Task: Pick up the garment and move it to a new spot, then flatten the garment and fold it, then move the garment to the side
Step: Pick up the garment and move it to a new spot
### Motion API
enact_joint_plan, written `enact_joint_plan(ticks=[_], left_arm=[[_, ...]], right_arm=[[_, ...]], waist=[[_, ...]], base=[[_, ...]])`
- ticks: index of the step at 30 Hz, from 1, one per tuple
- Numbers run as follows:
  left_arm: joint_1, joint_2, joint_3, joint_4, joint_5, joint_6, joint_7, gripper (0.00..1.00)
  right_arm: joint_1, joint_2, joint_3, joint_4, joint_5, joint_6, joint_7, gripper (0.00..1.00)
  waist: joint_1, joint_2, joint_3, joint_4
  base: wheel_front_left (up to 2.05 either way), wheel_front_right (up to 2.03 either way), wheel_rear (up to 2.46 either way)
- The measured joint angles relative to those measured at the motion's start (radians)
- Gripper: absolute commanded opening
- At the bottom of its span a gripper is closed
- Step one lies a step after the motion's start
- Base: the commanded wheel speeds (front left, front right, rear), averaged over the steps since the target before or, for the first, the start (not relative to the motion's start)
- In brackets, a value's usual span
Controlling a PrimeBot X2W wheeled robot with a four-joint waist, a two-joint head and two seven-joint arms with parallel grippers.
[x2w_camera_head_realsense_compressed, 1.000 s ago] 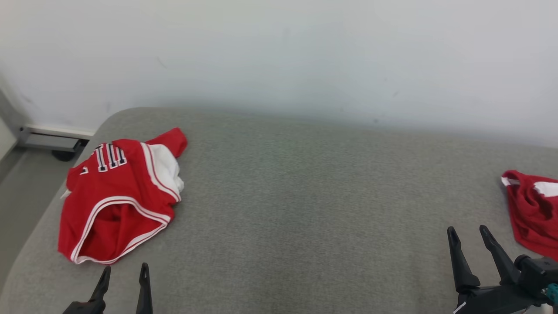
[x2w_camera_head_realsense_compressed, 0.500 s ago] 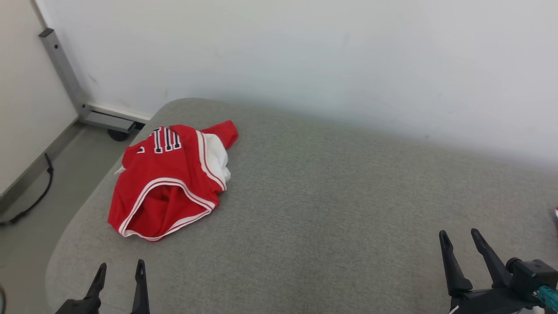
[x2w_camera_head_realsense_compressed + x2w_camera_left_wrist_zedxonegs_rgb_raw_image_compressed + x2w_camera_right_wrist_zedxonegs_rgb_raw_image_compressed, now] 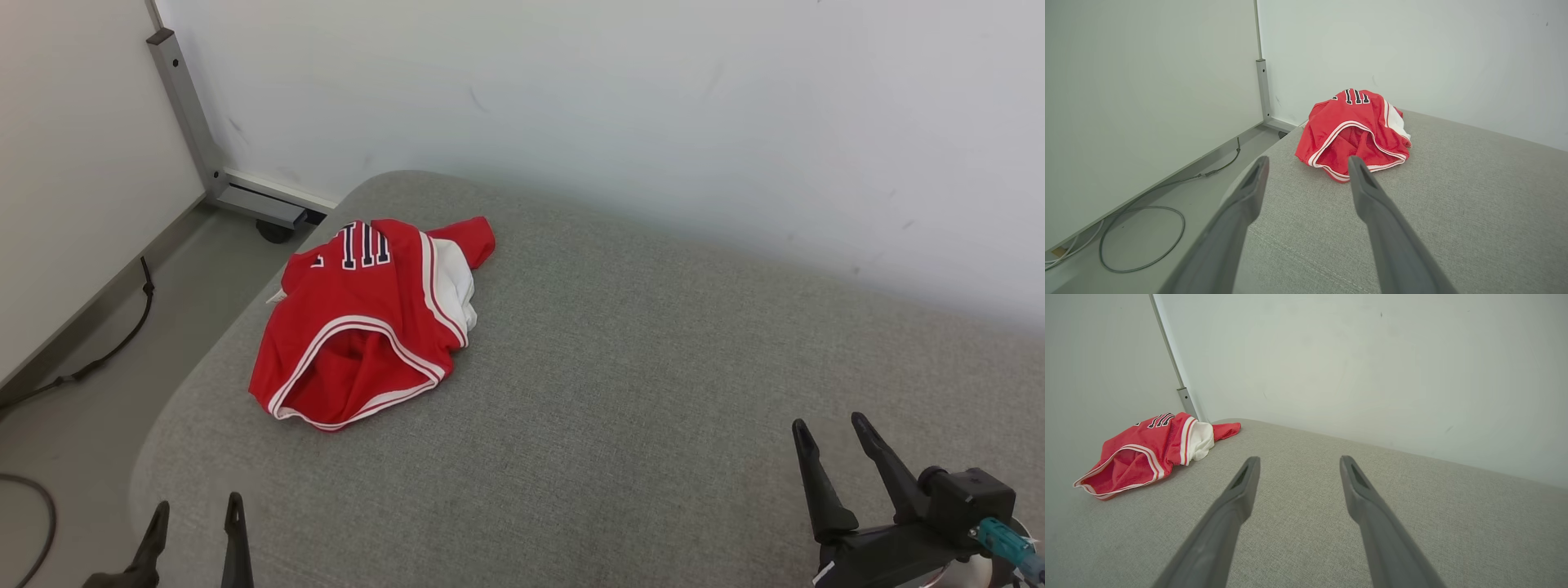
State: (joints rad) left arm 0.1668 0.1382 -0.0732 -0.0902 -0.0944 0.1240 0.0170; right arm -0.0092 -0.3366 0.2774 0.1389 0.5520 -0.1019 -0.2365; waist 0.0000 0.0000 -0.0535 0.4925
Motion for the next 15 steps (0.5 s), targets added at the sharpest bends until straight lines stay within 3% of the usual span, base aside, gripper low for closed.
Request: enact_joint_plan(ticks=[15], left_arm=[[0.019,-0.016,0.029,-0.026,0.000,0.000,-0.001,1.00]], right_arm=[[-0.043,0.002,0.017,0.024,-0.006,0.017,0.013,1.00]], waist=[[0.0000,0.0000,0.016,0.012]], base=[[0.00,0.00,0.00]])
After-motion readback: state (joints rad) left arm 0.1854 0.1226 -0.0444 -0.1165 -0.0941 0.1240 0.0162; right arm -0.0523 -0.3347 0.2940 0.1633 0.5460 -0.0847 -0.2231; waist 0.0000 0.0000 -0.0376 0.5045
